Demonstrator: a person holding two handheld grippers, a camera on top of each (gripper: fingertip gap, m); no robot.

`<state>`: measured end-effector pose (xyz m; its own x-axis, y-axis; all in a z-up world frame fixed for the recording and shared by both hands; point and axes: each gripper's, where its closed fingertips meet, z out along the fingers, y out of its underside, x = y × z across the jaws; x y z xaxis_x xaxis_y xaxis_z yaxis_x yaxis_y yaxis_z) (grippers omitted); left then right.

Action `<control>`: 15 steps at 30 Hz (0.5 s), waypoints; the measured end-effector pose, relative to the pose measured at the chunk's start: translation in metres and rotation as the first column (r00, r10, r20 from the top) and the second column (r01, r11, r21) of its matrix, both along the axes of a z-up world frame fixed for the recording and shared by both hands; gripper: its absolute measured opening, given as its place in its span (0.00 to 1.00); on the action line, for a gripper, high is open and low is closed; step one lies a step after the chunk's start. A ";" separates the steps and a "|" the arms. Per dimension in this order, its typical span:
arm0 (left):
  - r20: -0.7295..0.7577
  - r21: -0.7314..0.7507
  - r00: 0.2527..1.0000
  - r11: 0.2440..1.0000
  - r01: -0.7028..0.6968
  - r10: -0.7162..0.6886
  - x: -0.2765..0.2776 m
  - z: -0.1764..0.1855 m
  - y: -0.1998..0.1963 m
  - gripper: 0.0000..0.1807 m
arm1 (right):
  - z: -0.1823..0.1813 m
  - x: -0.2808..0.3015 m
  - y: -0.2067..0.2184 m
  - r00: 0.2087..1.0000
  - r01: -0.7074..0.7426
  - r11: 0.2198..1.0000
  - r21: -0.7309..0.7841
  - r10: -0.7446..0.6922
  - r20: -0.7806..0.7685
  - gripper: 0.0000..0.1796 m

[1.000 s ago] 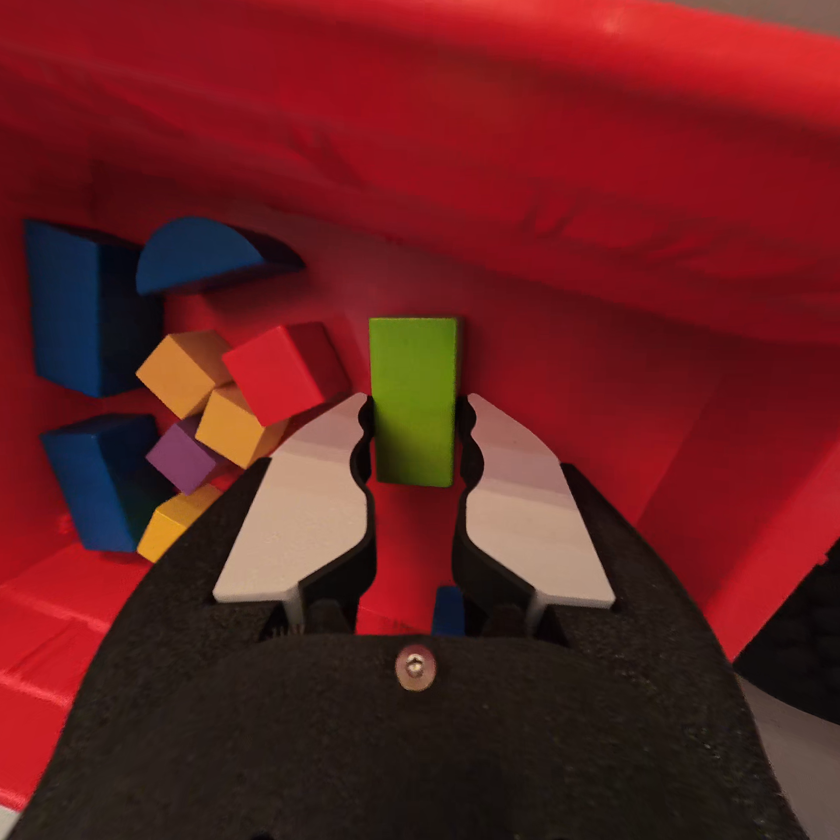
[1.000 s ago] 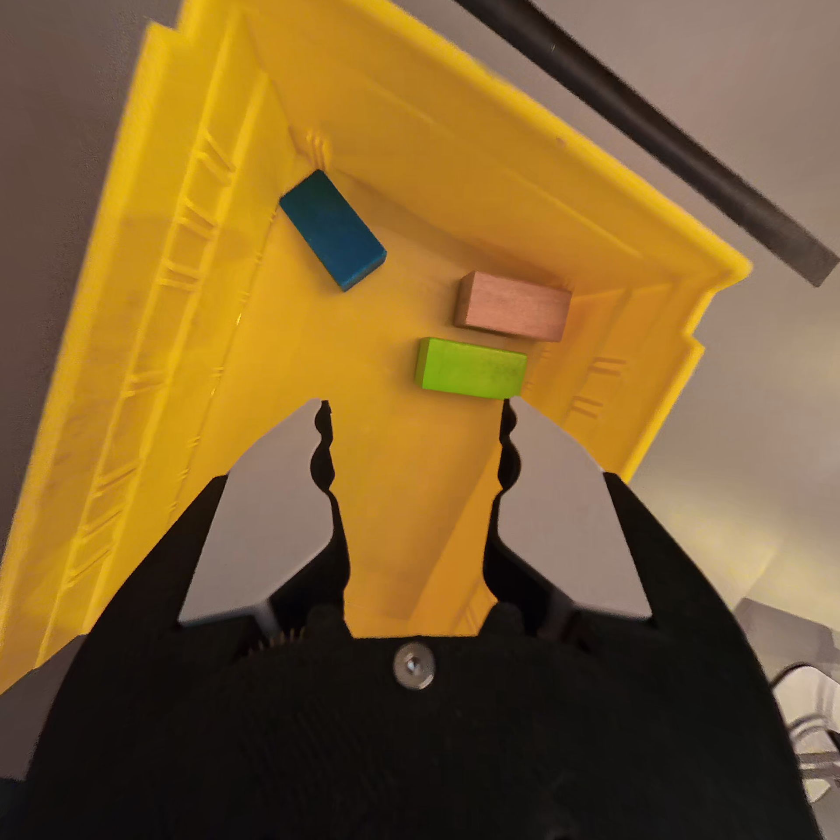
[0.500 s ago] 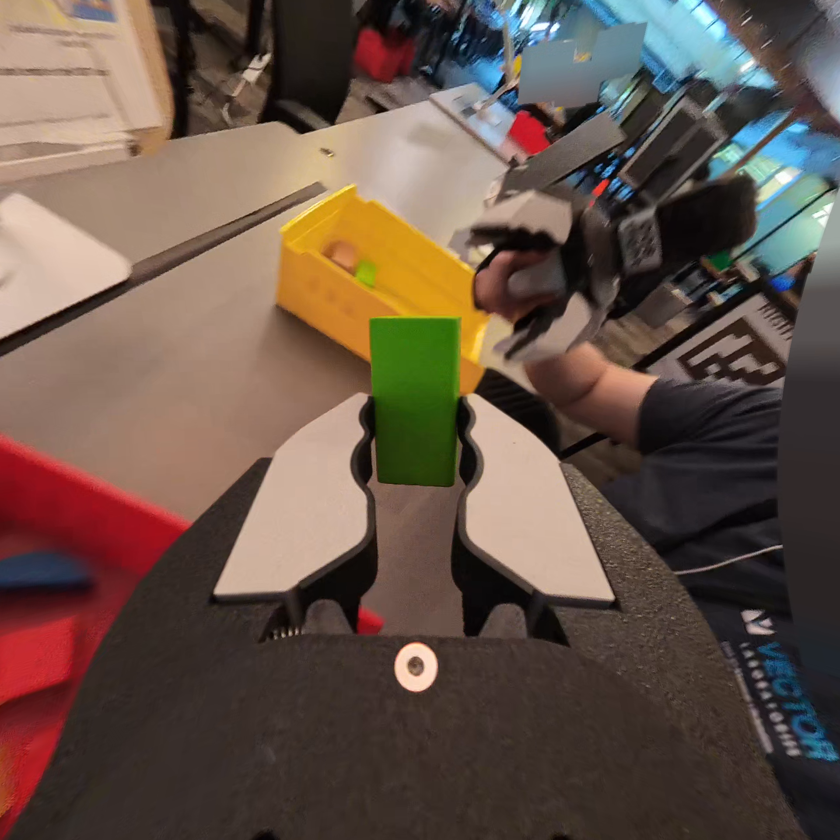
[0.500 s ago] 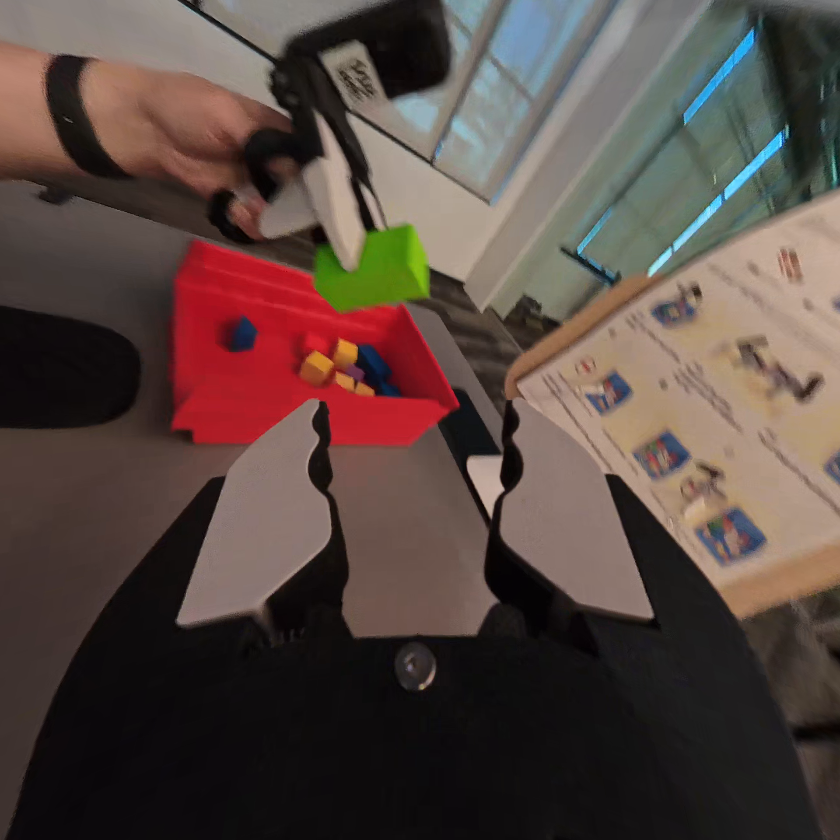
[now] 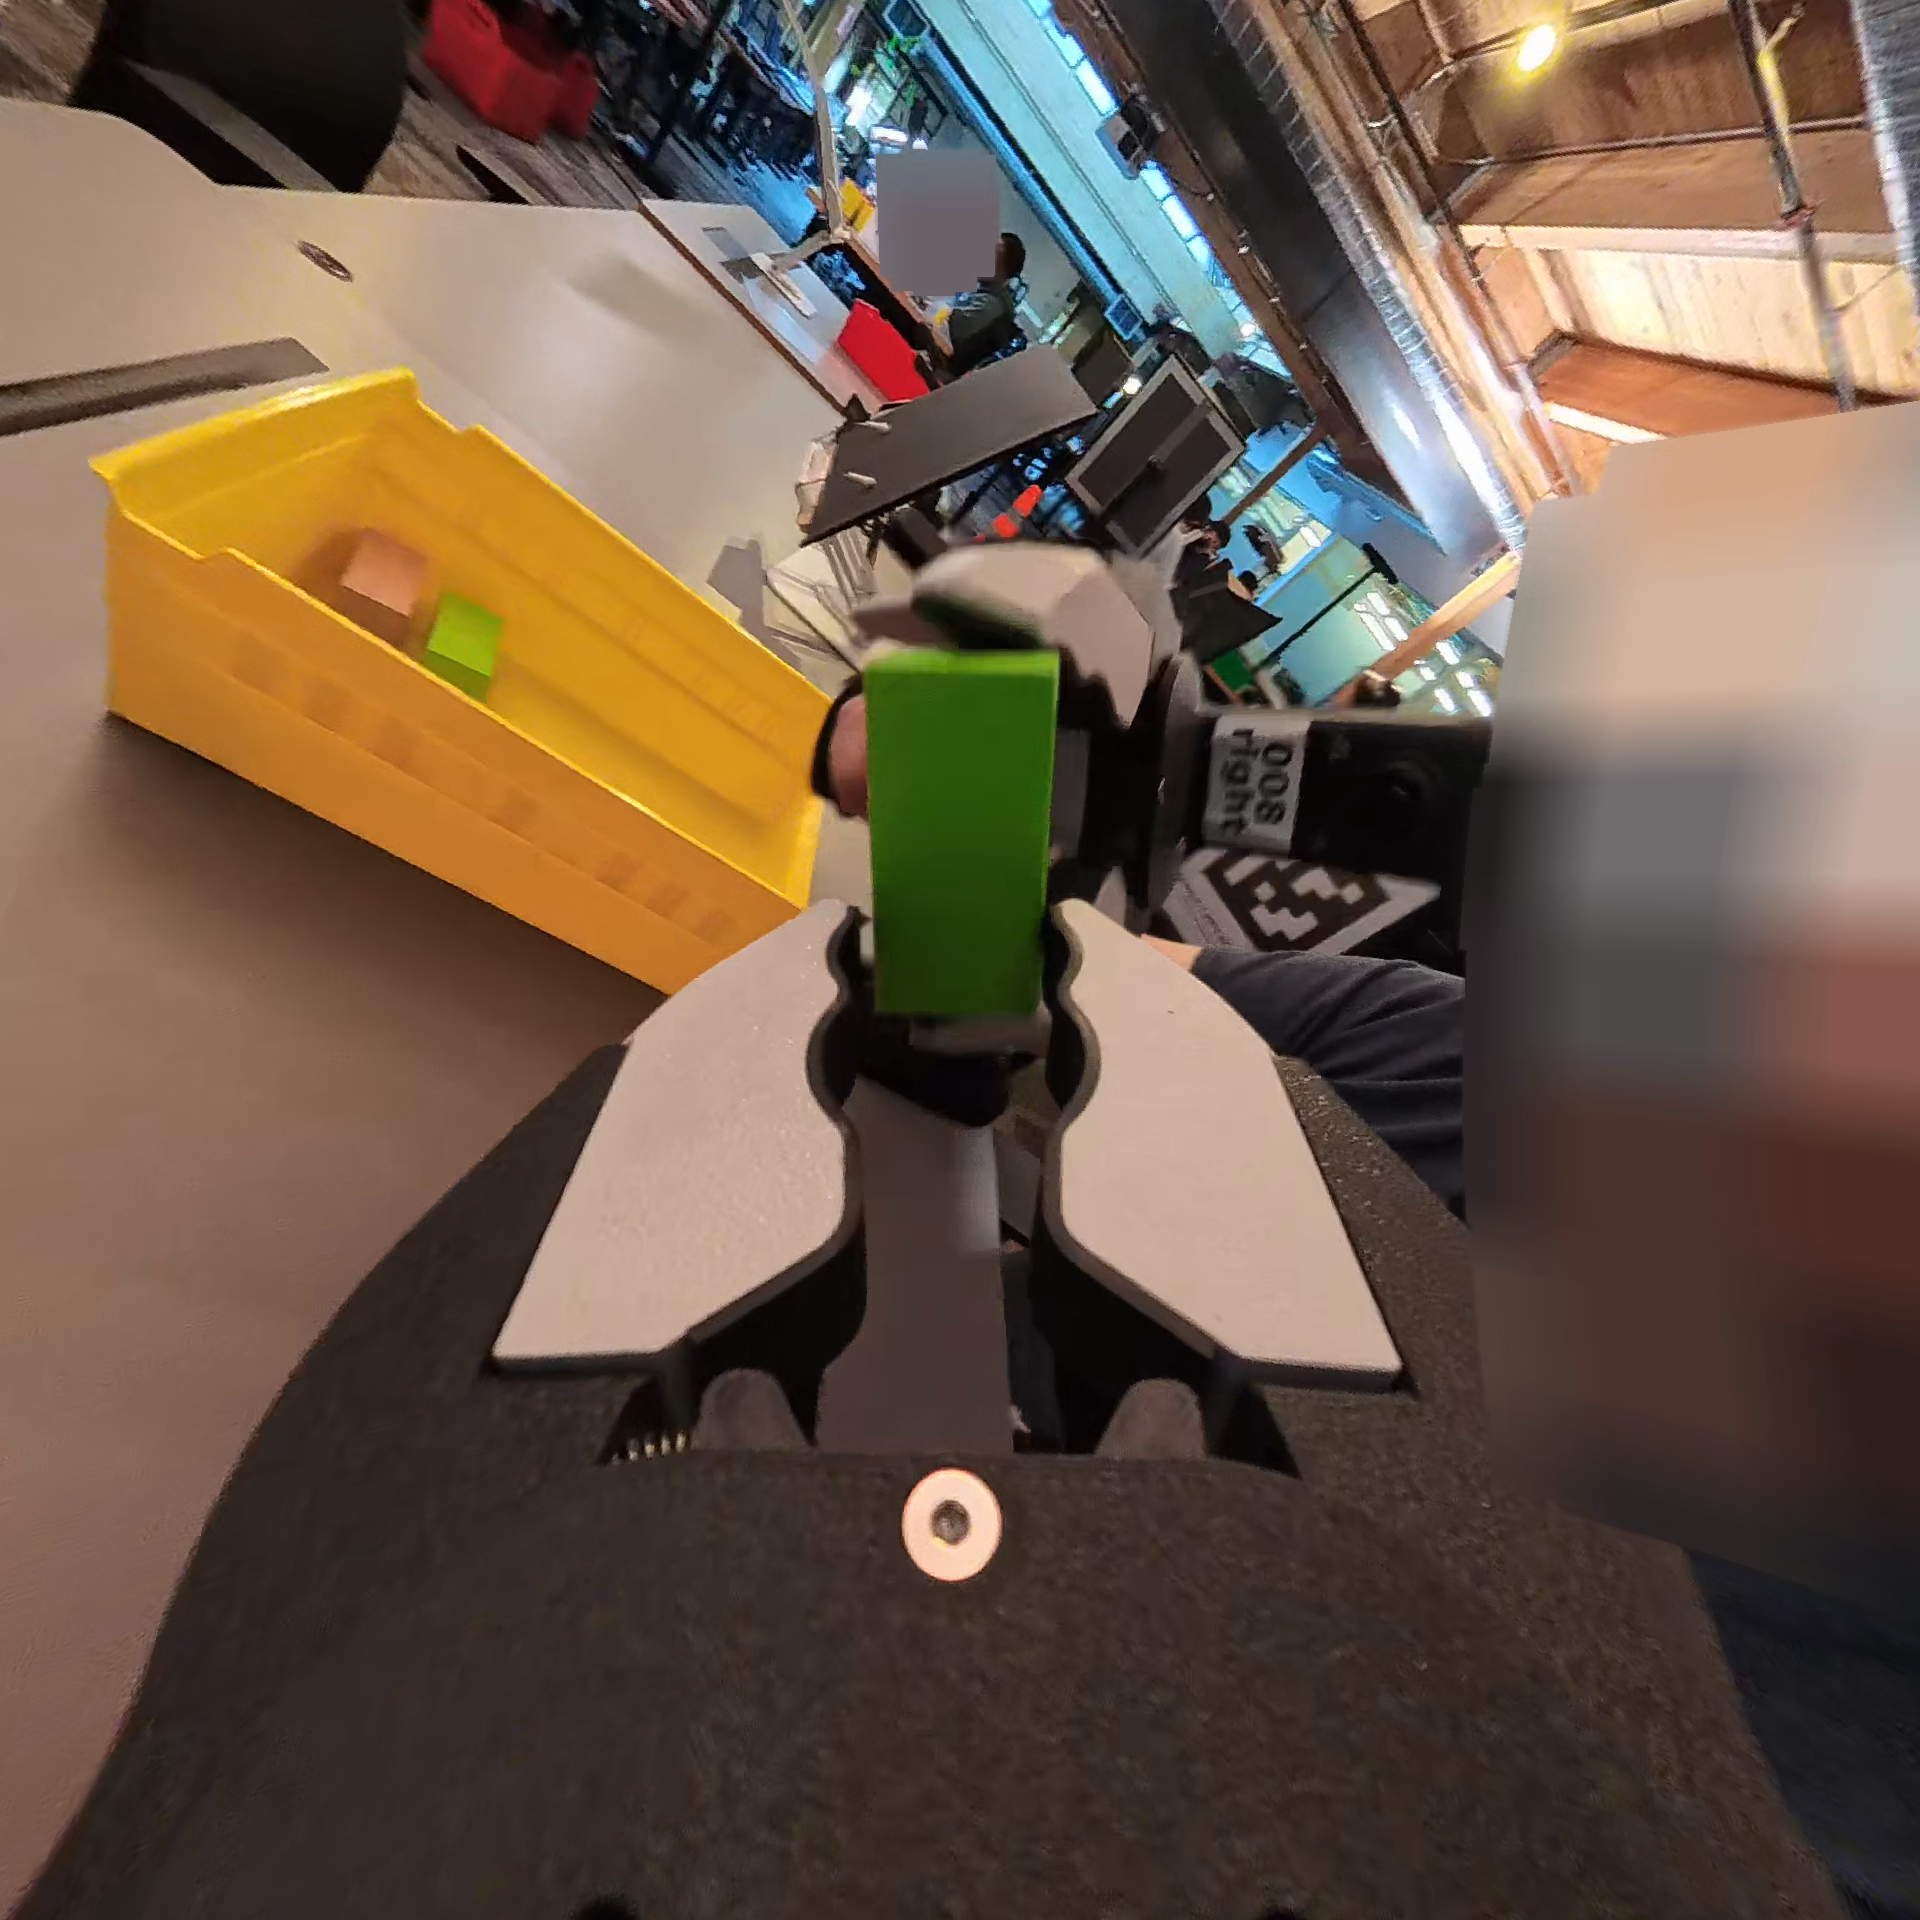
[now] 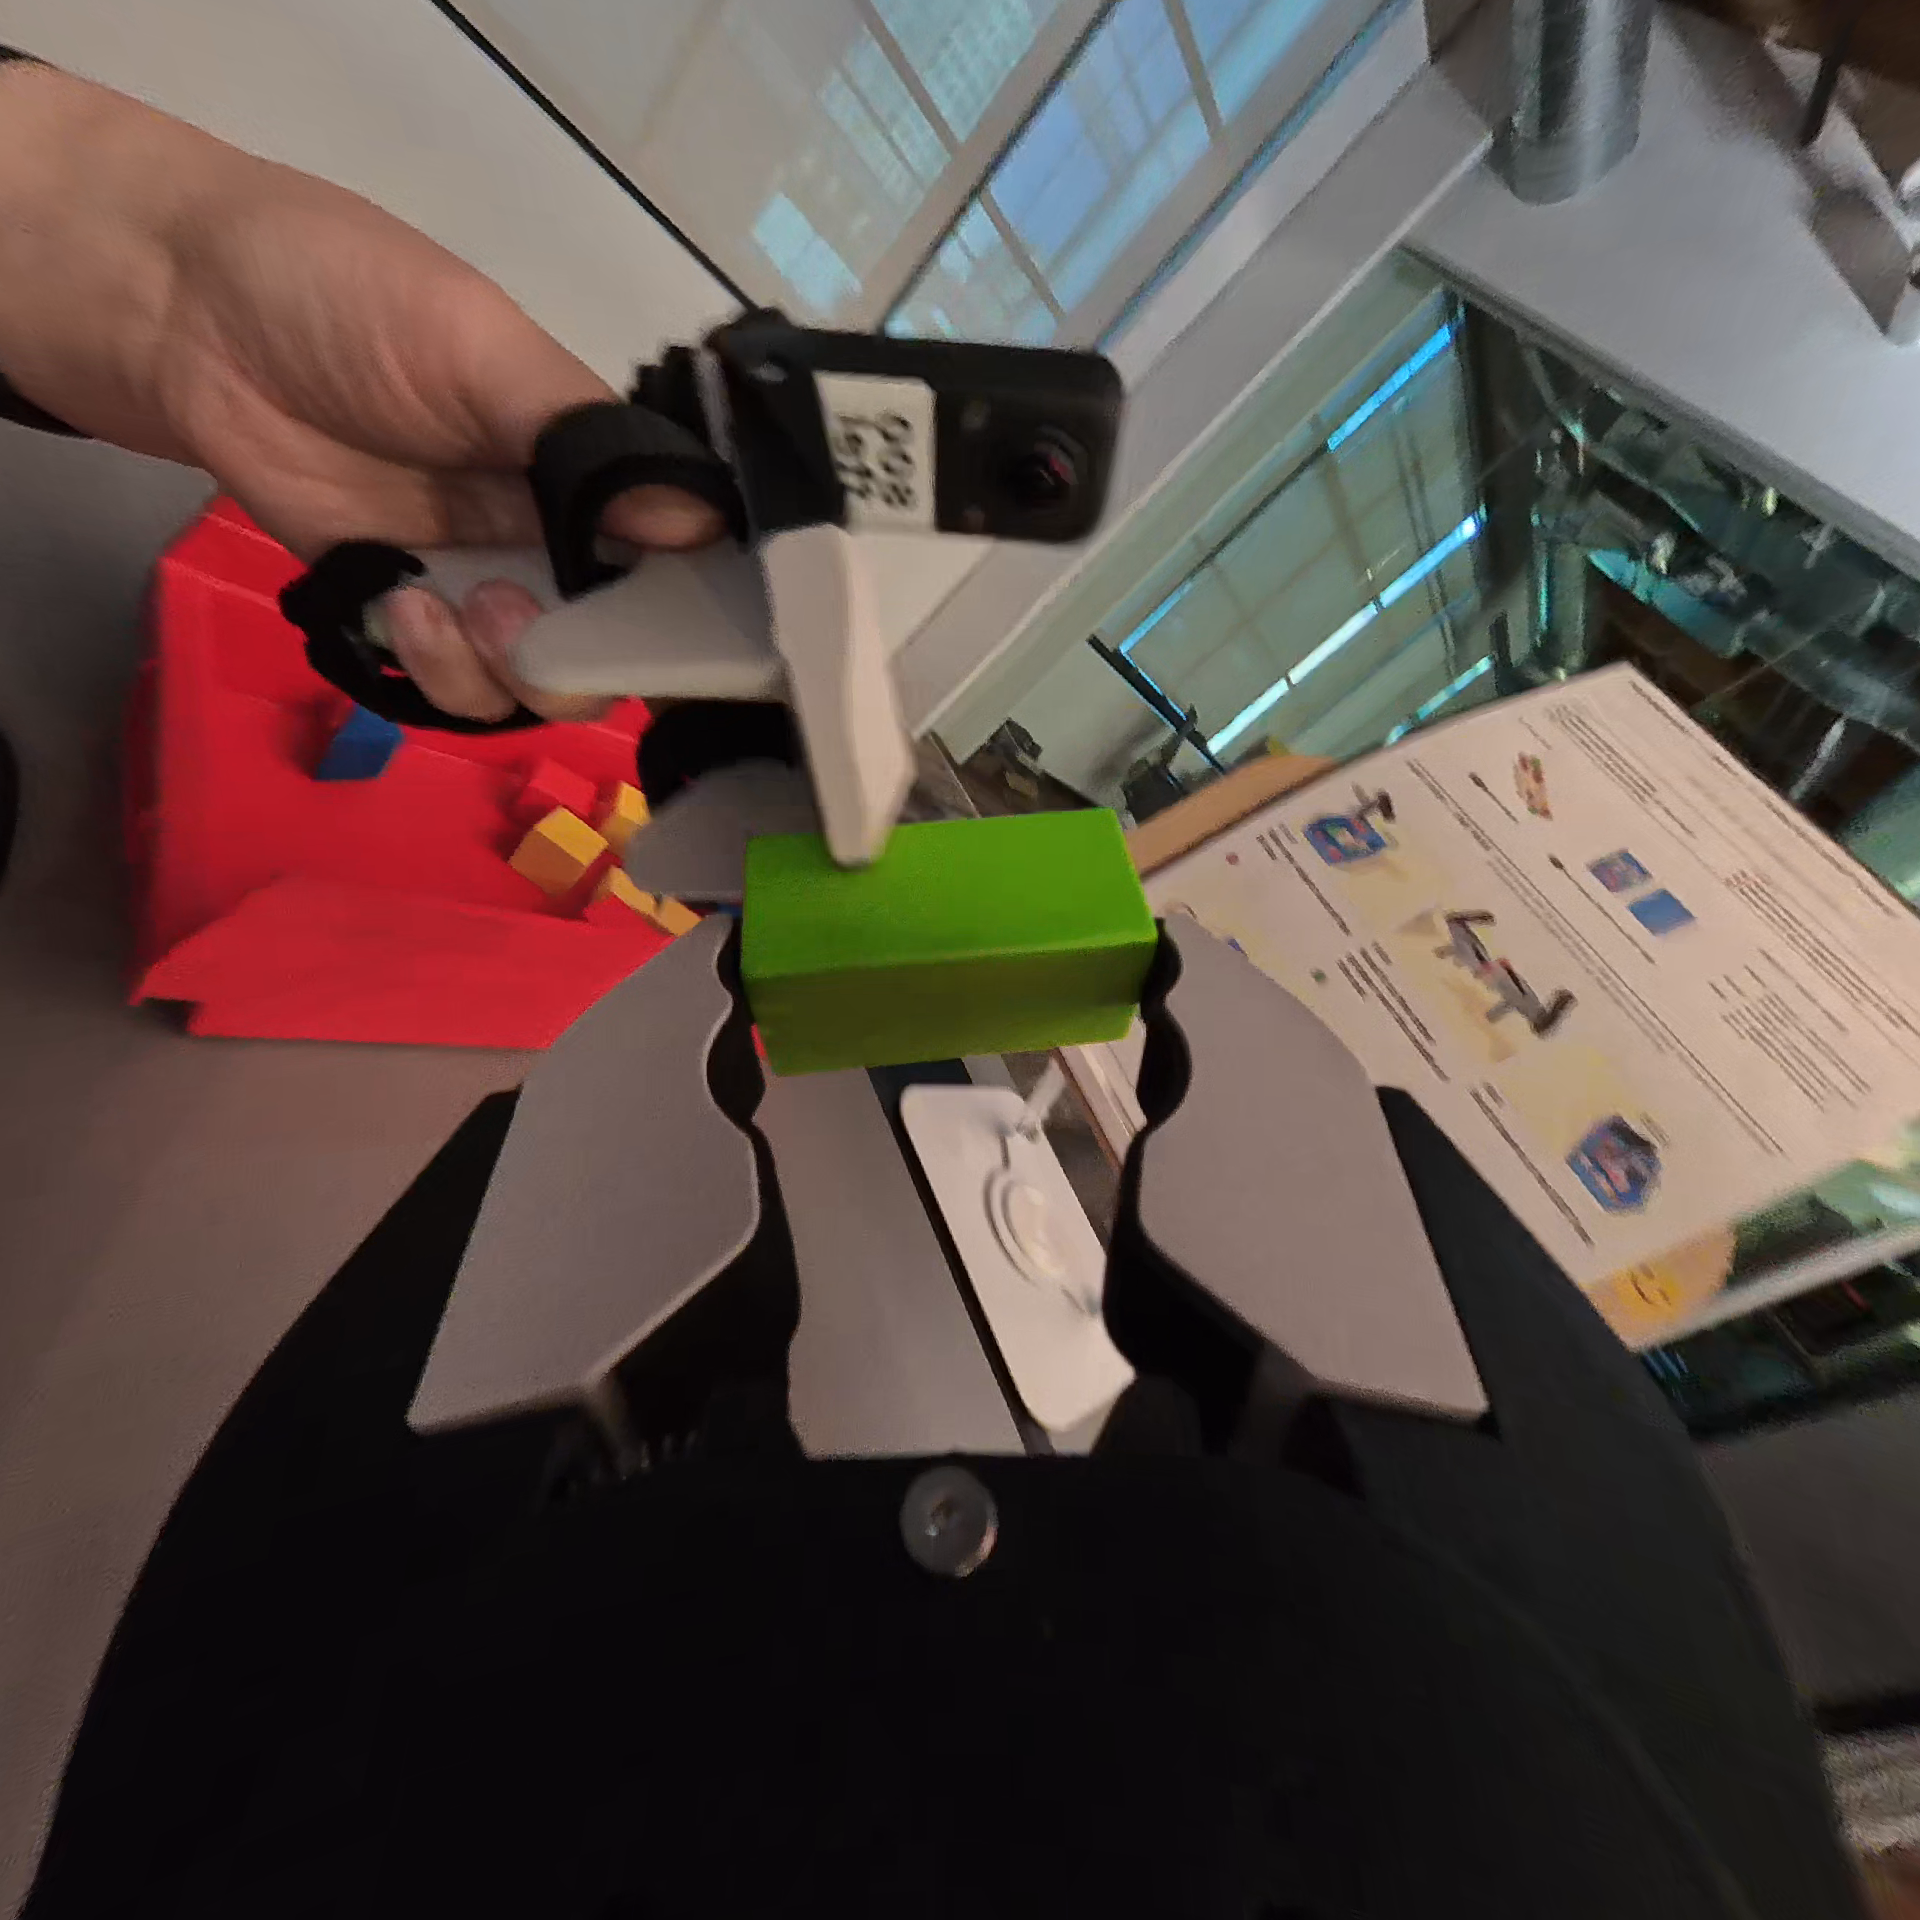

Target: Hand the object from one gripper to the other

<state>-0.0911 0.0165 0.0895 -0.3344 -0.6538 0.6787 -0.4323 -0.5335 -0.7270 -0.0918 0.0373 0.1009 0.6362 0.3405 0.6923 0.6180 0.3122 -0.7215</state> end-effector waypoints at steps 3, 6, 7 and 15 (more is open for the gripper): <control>-0.040 0.121 0.997 0.990 -0.066 0.071 -0.008 -0.011 0.013 0.18 | 0.006 0.070 0.004 0.980 0.187 0.975 -0.120 -0.193 -0.046 0.40; -0.095 0.285 0.984 0.951 -0.119 0.151 -0.023 -0.027 0.024 0.18 | -0.031 0.194 0.001 0.820 0.472 0.738 -0.483 -0.568 -0.066 0.40; -0.110 0.327 0.980 0.937 -0.123 0.167 -0.028 -0.031 0.025 0.18 | -0.055 0.231 -0.006 0.726 0.517 0.604 -0.607 -0.685 -0.063 0.40; -0.151 0.389 0.977 0.918 -0.083 0.152 -0.036 -0.036 0.008 0.18 | -0.223 0.309 -0.059 0.410 0.484 -0.037 -0.874 -0.873 0.265 0.40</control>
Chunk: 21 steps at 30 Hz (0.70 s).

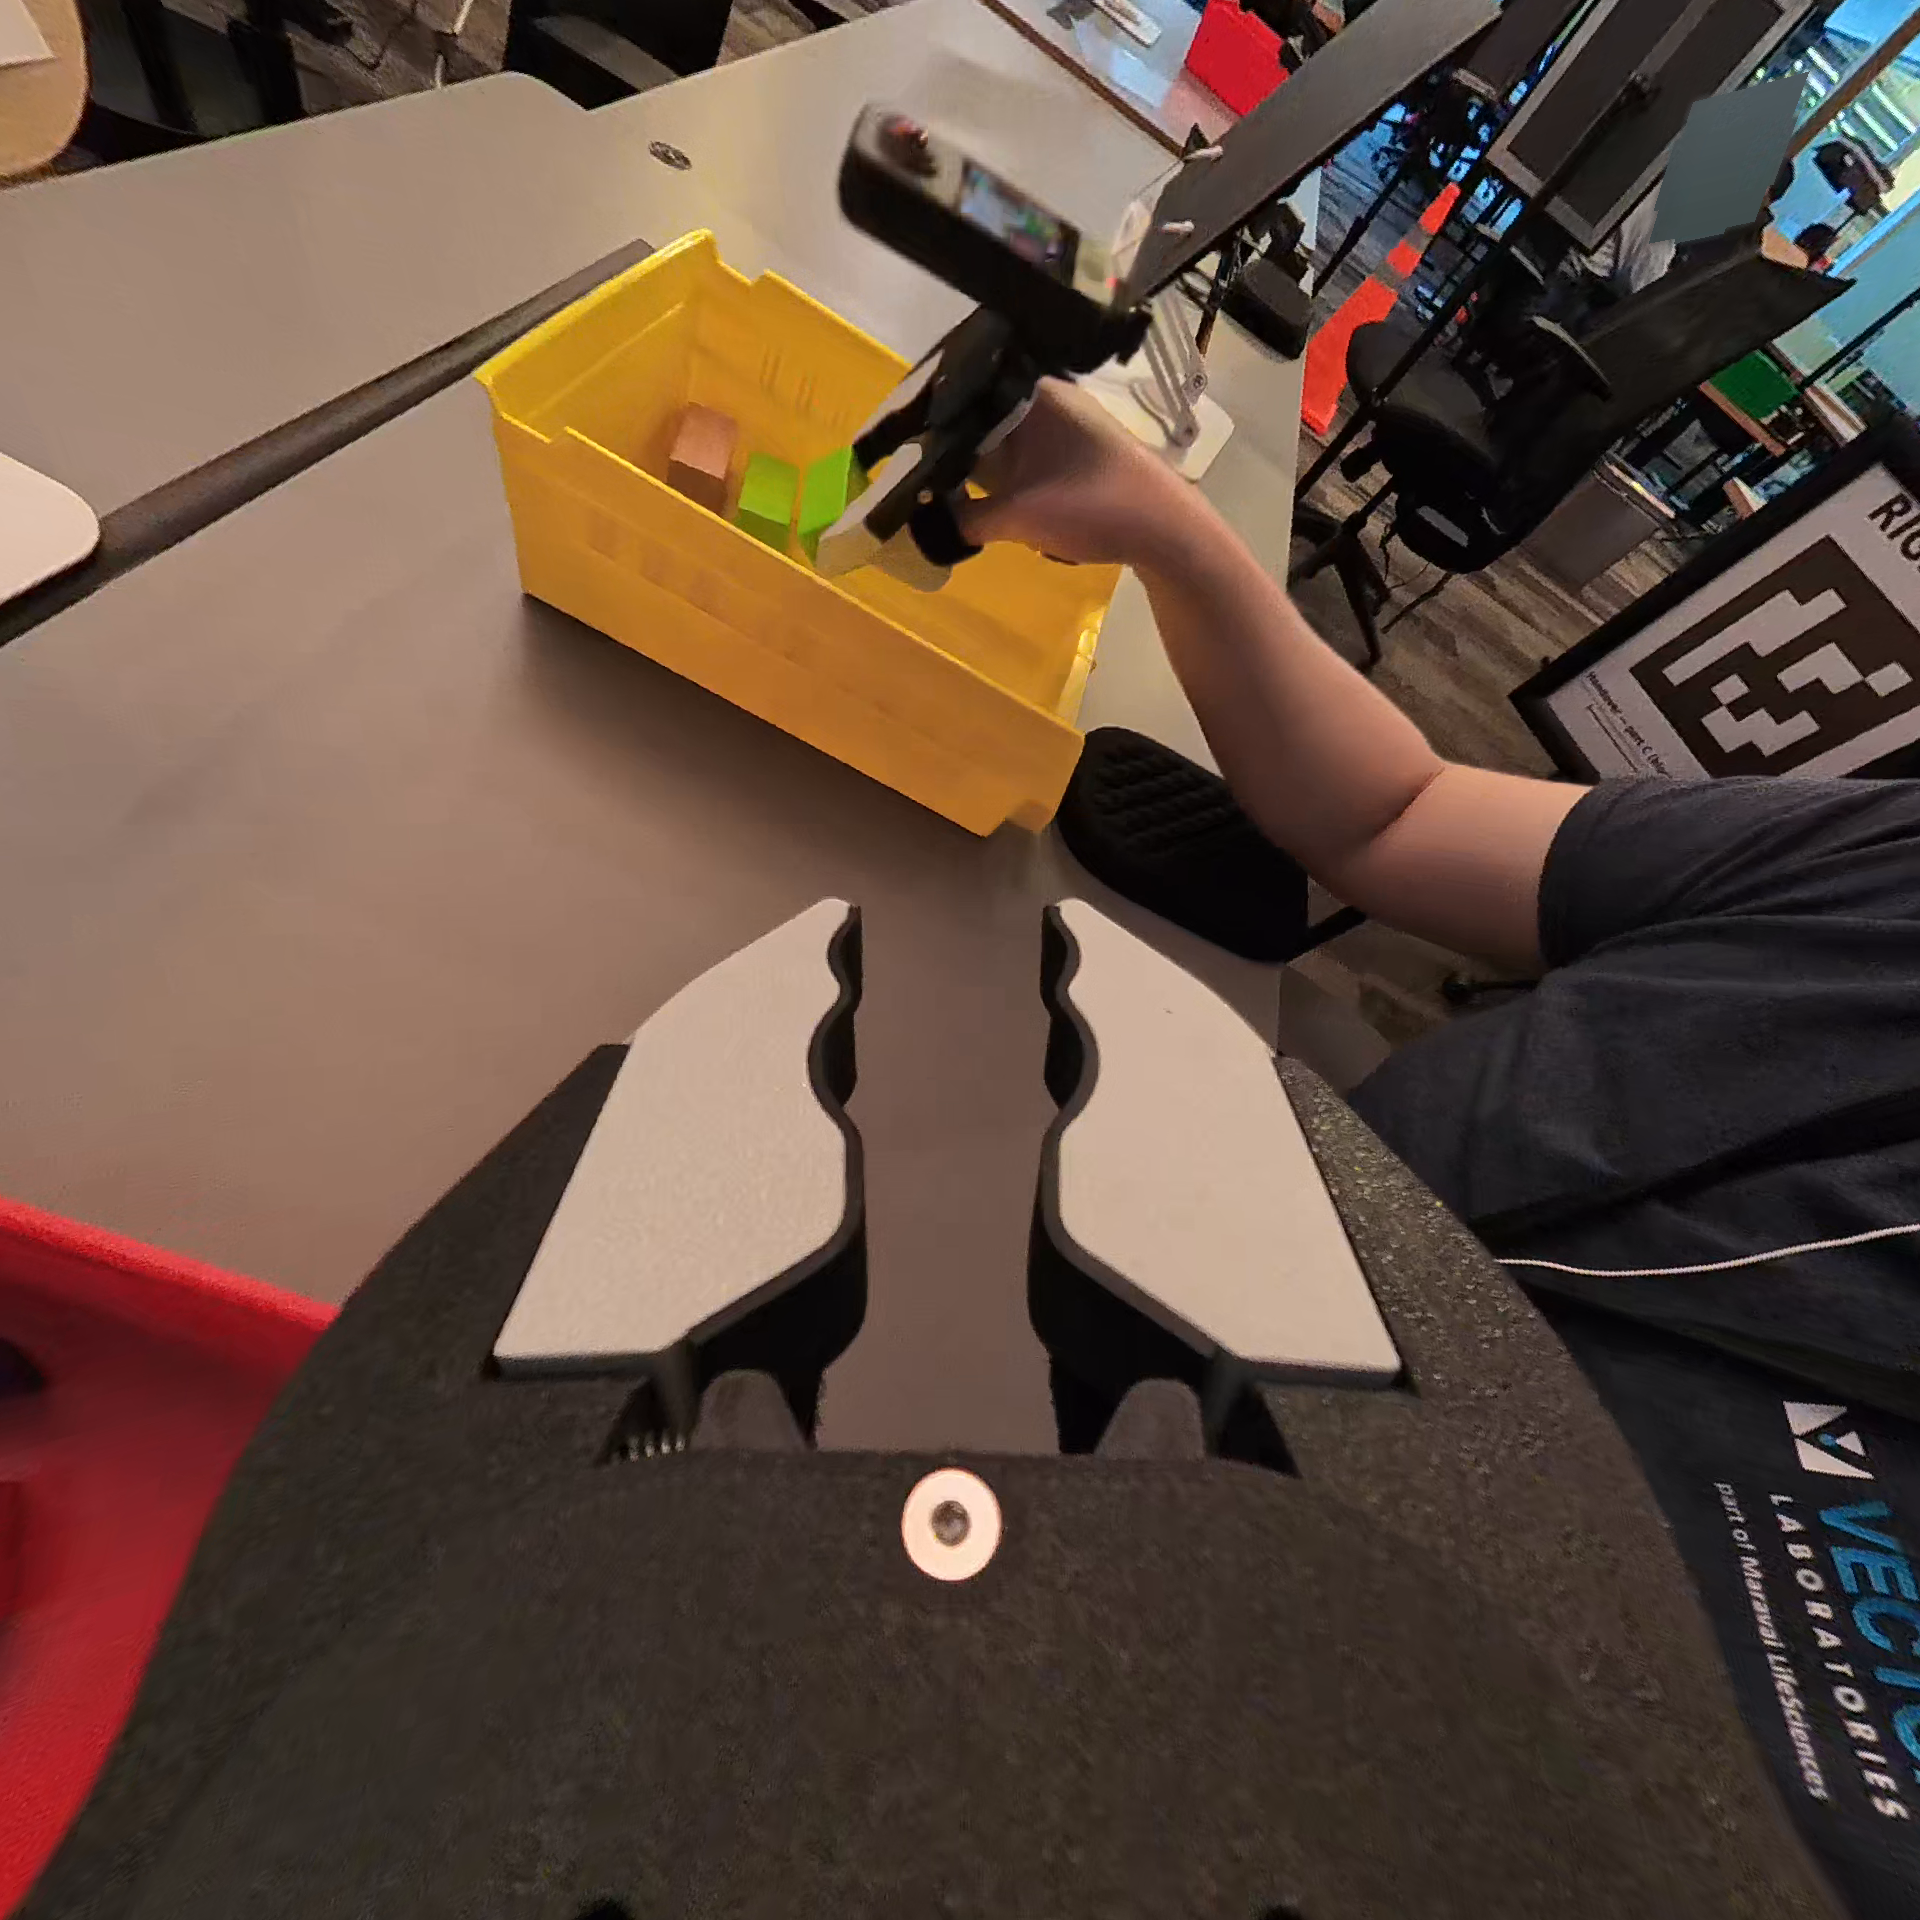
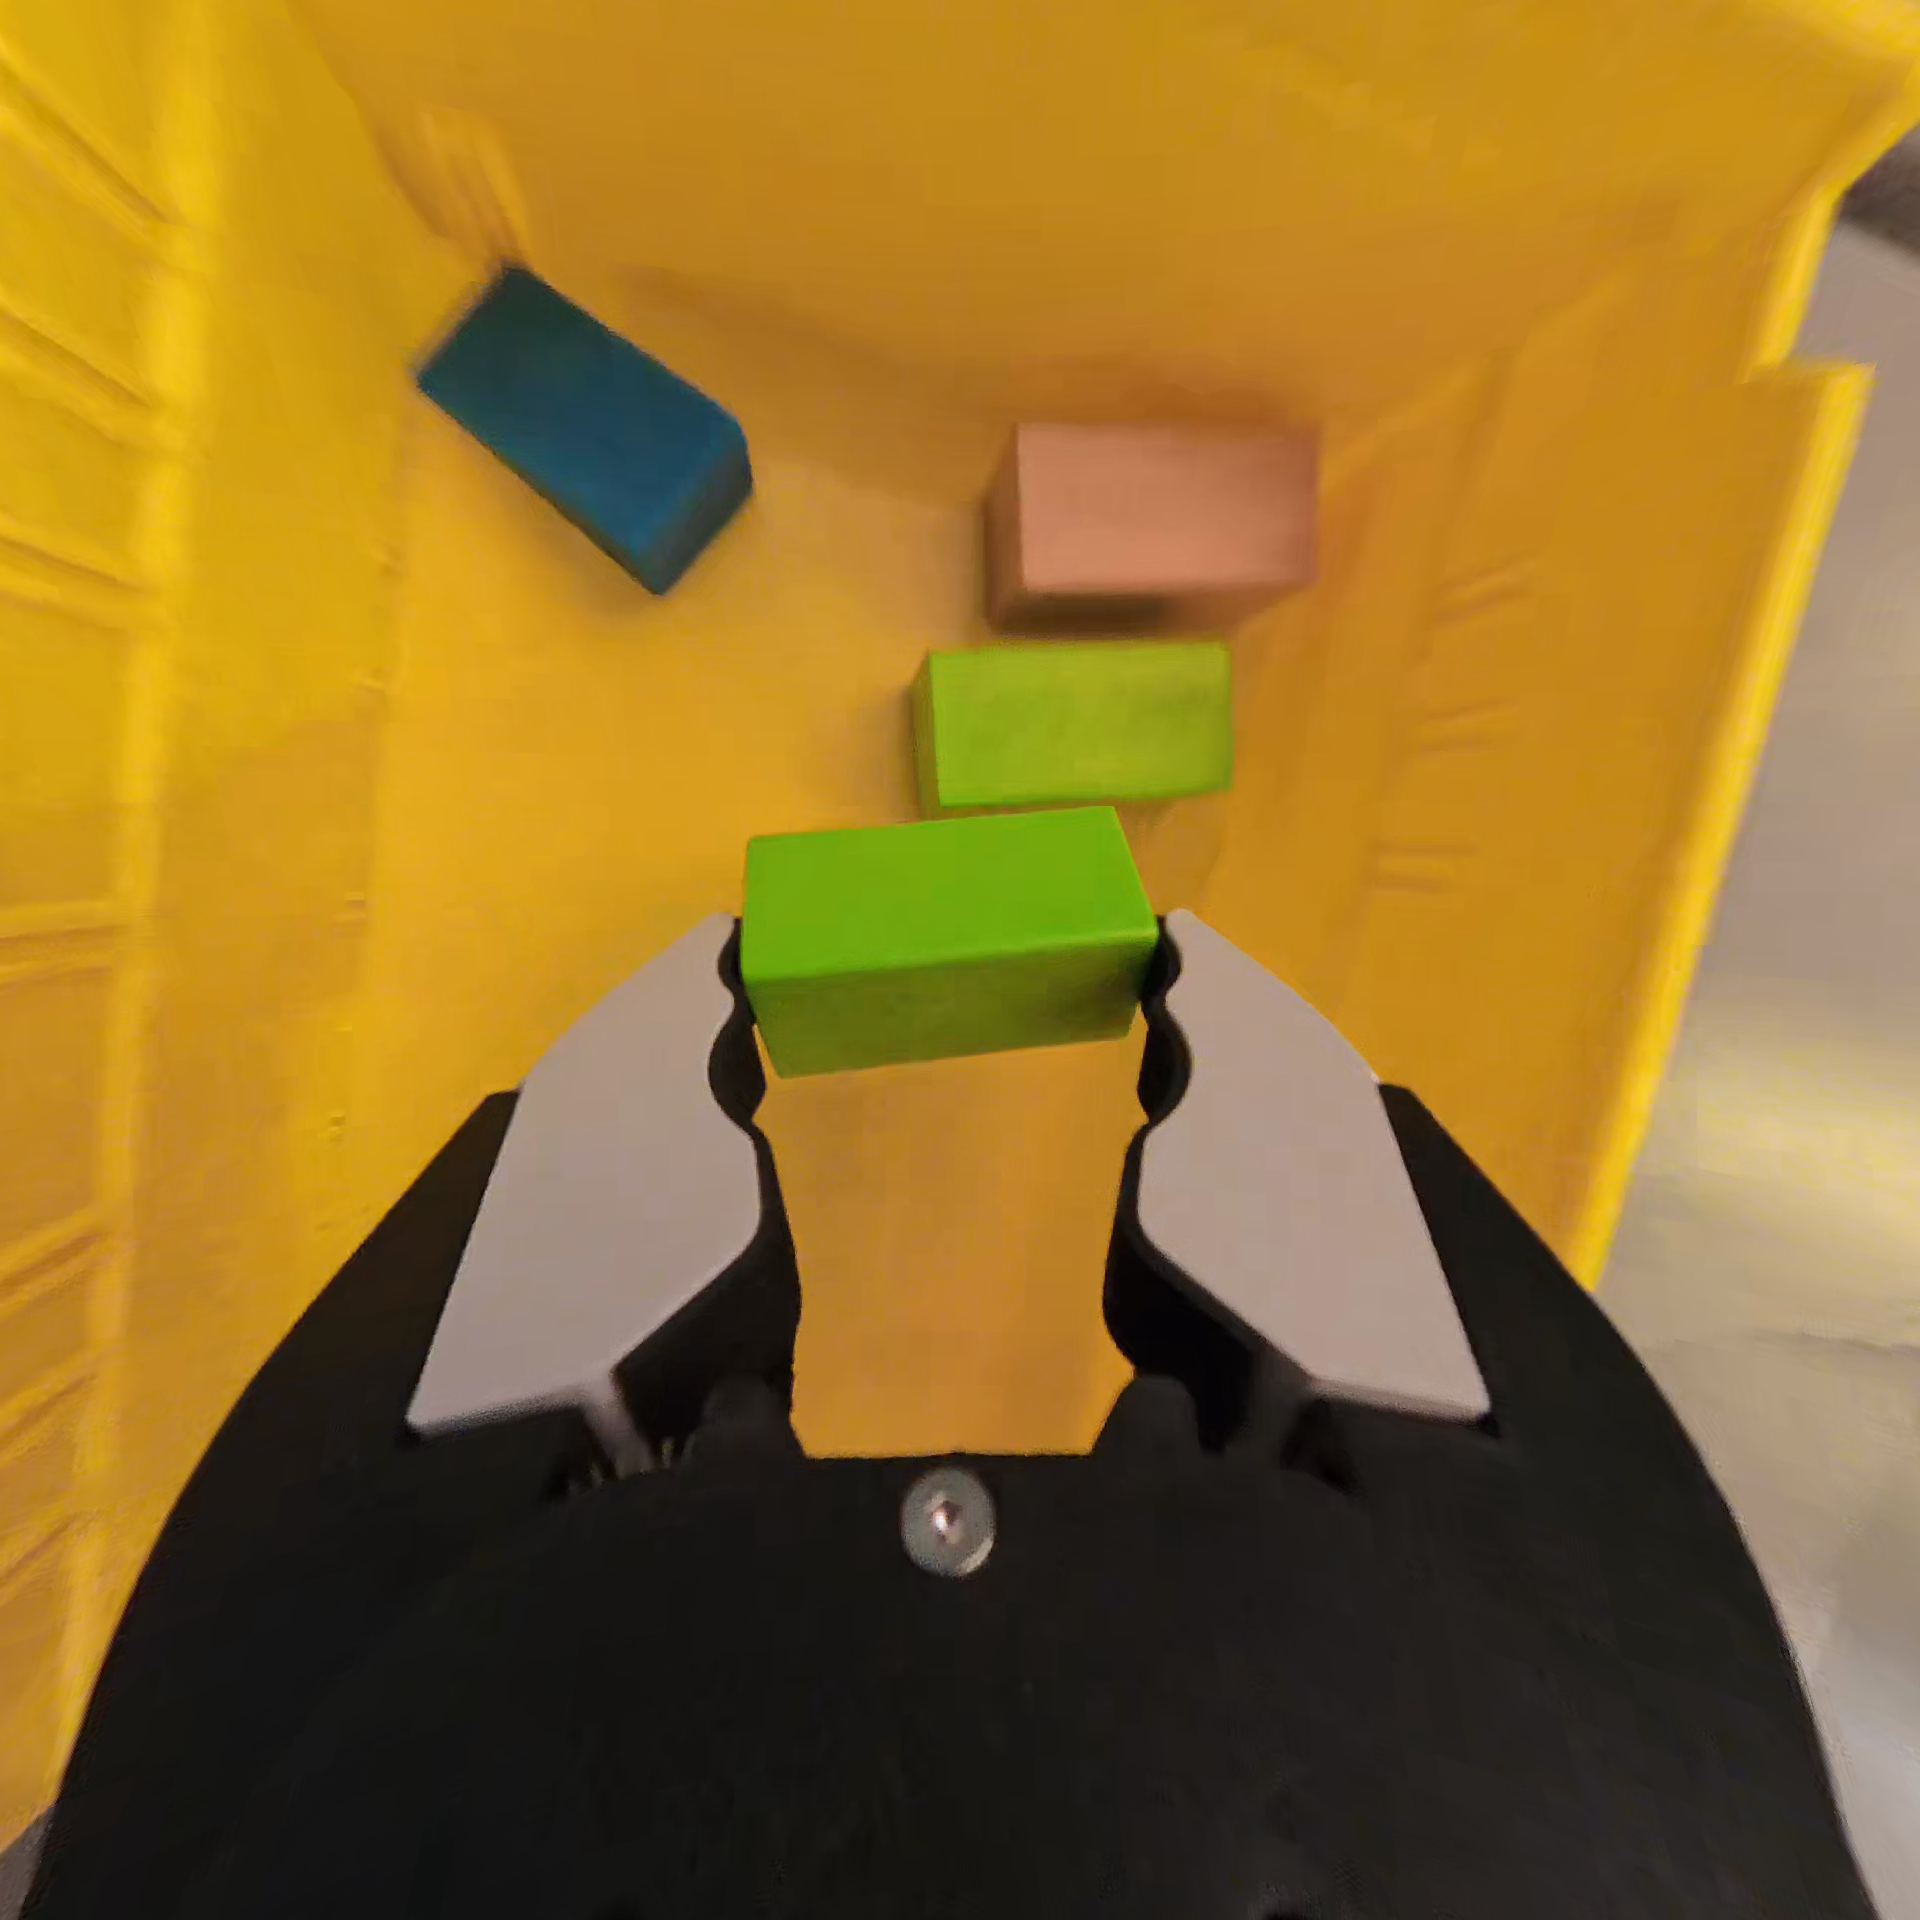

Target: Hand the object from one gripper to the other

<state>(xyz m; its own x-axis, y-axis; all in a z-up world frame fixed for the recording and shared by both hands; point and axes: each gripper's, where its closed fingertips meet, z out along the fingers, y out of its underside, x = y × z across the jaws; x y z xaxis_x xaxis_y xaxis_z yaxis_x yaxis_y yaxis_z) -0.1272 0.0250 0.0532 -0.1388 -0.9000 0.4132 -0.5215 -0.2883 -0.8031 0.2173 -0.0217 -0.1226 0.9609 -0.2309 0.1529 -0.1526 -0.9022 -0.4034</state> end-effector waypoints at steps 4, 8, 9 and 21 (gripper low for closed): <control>-0.030 0.033 1.000 0.999 0.001 0.000 -0.004 -0.003 -0.004 0.18 | -0.022 0.012 -0.001 0.998 0.053 0.998 -0.042 -0.053 0.016 0.40; -0.050 0.055 0.998 0.998 -0.029 0.032 -0.012 -0.005 0.002 0.18 | -0.026 0.023 -0.004 0.996 0.088 0.993 -0.077 -0.086 0.034 0.40; -0.055 0.077 0.997 0.996 -0.050 0.054 -0.014 -0.006 0.008 0.18 | -0.027 0.025 -0.004 0.995 0.095 0.991 -0.091 -0.091 0.043 0.41; -0.258 0.361 0.858 0.868 -0.341 0.444 -0.081 -0.045 0.153 0.19 | -0.020 0.028 0.003 0.997 0.052 0.991 -0.125 -0.045 0.057 0.41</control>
<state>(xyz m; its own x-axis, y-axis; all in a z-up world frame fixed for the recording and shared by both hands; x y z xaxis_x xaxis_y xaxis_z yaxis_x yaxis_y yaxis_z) -0.2084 0.1783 0.0087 0.3461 -0.9347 0.0811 -0.6577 -0.3033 -0.6895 0.2452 -0.0184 -0.1426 0.9386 -0.2525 0.2352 -0.1785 -0.9385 -0.2955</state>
